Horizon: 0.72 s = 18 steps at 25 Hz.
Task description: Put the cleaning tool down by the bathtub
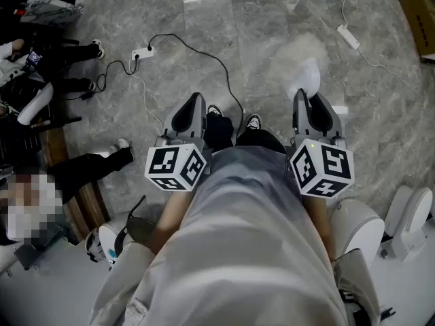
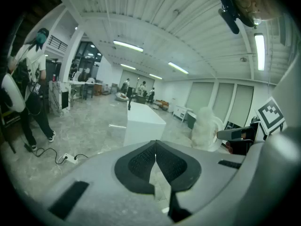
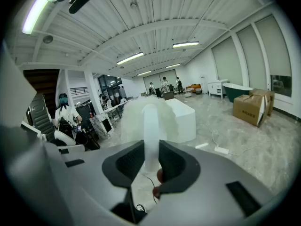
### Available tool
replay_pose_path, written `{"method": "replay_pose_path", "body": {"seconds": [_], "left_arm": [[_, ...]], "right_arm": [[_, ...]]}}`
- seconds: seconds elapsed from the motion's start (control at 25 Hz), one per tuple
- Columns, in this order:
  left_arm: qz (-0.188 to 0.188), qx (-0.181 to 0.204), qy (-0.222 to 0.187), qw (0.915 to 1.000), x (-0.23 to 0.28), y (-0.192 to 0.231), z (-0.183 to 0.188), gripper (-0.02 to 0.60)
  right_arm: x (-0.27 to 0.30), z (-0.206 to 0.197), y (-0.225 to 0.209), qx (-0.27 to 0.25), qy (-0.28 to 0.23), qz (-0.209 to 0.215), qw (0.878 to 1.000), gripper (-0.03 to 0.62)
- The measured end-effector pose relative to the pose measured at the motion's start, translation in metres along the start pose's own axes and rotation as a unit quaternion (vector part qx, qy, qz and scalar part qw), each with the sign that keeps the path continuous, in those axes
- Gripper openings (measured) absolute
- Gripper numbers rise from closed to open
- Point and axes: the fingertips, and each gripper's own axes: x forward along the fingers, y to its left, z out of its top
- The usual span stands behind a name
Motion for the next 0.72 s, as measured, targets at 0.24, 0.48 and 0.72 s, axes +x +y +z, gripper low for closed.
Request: {"method": "replay_pose_path", "body": {"seconds": [0.24, 0.48, 0.72], "left_arm": [[-0.004, -0.007, -0.006, 0.9999, -0.011, -0.015, -0.006, 0.009], [-0.014, 0.0, -0.004, 0.9999, -0.001, -0.02, -0.002, 0.009], [-0.017, -0.013, -0.011, 0.9997, 0.019, -0.012, 0.01, 0.009]], "right_arm": [[-0.009, -0.008, -0.003, -0.002, 0.0, 0.007, 1.0, 0.087], [-0.007, -0.005, -0.01, 0.02, -0.007, 0.008, 1.0, 0.087], [0.012, 0.011, -0.013, 0.033, -0.01, 0.011, 0.999, 0.087]]}}
